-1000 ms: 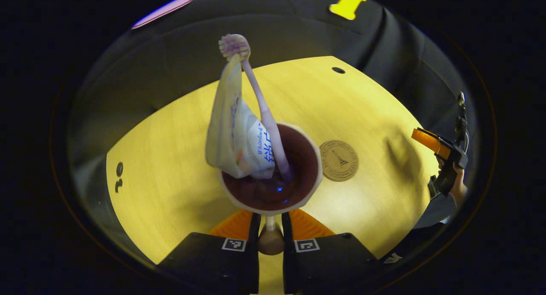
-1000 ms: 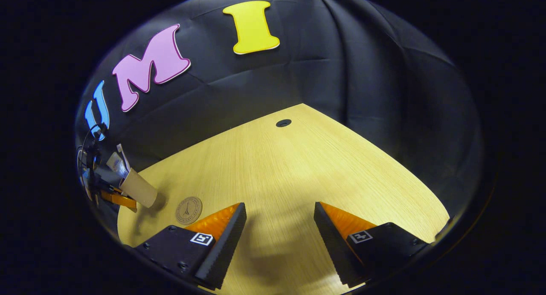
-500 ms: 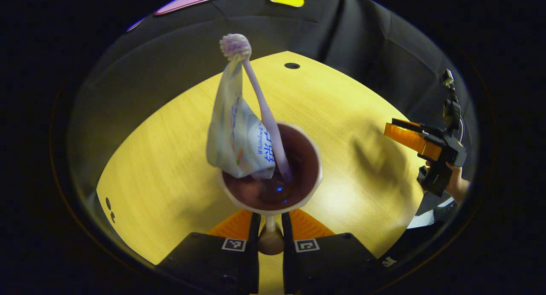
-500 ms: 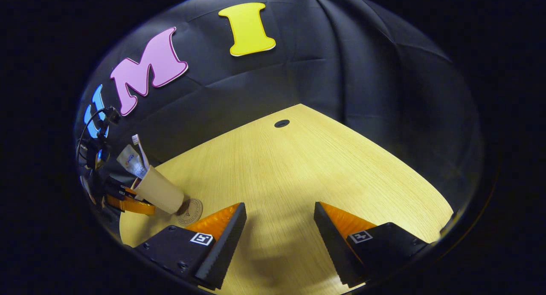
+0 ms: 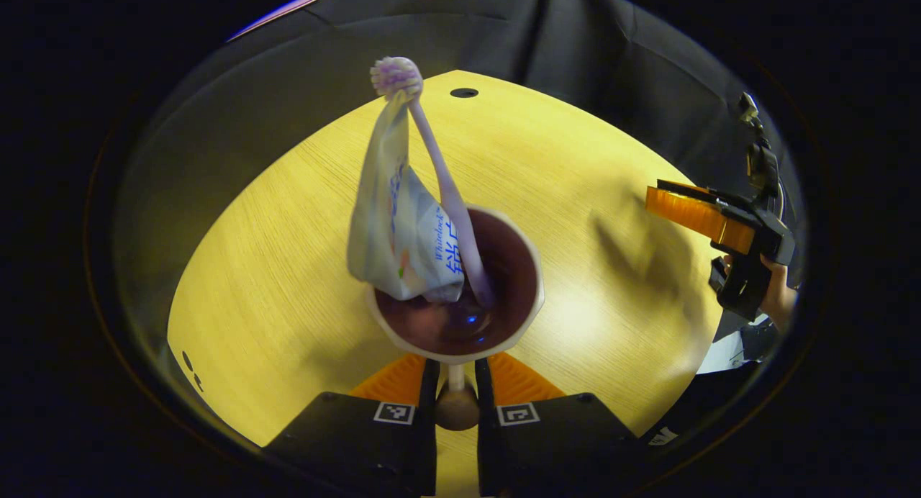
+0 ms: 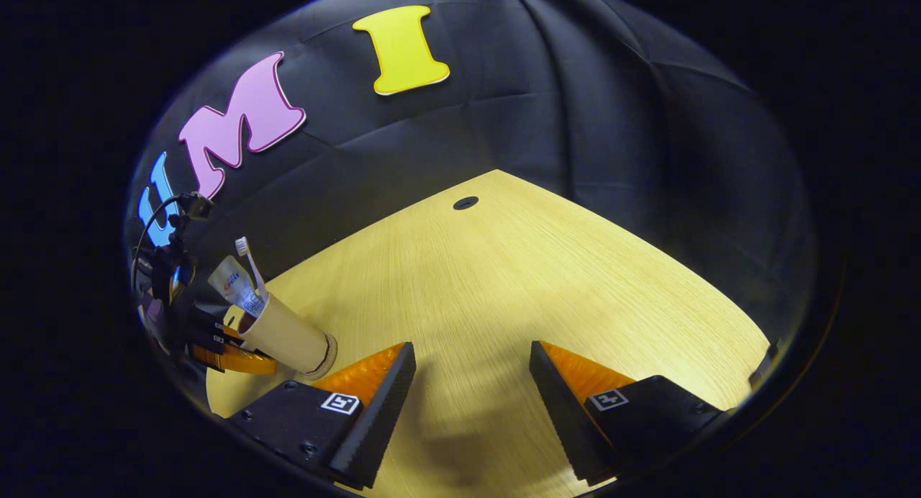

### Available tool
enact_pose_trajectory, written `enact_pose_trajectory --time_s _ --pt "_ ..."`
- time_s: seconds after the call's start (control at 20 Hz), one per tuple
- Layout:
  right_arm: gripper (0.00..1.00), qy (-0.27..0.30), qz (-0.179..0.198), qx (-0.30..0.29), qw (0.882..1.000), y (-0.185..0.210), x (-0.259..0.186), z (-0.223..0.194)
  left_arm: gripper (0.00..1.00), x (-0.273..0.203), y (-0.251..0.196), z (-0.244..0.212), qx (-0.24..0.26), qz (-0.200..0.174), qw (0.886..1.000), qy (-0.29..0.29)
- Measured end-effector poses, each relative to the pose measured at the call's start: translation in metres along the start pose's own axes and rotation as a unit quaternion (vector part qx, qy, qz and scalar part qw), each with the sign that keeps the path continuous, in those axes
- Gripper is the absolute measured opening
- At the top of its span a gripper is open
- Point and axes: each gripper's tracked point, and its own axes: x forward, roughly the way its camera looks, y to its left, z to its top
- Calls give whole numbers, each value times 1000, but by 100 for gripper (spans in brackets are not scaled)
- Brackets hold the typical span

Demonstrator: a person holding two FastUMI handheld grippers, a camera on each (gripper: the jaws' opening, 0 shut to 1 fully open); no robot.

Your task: Put the toothbrush and toothpaste on the desktop into the cup, then pick up the cup and place it on the coaster on the desktop.

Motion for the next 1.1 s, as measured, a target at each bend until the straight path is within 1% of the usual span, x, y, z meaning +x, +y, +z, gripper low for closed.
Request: enact_pose_trajectory --time_s 0.1,0.15,0.2,0.35,0.4,0.45,0.5,0.6,0.75,0.8,0.95,1.1 --pt "98 4 2 11 1000 0 -2 -1 27 -1 -1 0 2 -1 1000 3" --pt "98 5 2 14 1000 -2 -2 -2 32 -1 0 1 5 1 1000 2" --pt "98 4 0 13 1000 -2 -2 -2 28 0 0 0 5 3 1000 3" --pt "98 2 -2 5 1000 -4 -3 -2 30 0 0 2 3 10 1000 -1" --pt "98 3 -3 3 1000 -5 -2 -4 36 -1 1 2 3 13 1000 -1" --pt "98 3 -2 2 1000 -6 -3 -5 31 -2 2 3 3 16 1000 -3" --pt "98 3 -1 3 1000 -6 -4 -5 32 -5 3 4 3 18 1000 -6" --pt "98 2 1 0 1000 -5 -6 -2 51 -12 4 4 -2 22 1000 -15" --pt "98 -5 3 -10 1000 -1 -12 3 93 -23 3 -4 -29 20 999 -32" --pt "98 -7 4 -12 1000 2 -15 7 100 -27 4 -7 -42 24 998 -43" --pt "98 -18 6 -21 1000 11 -26 16 100 -46 9 -17 -82 41 992 -87" --pt "98 -26 10 -33 999 23 -42 24 100 -69 14 -33 -110 71 983 -130"
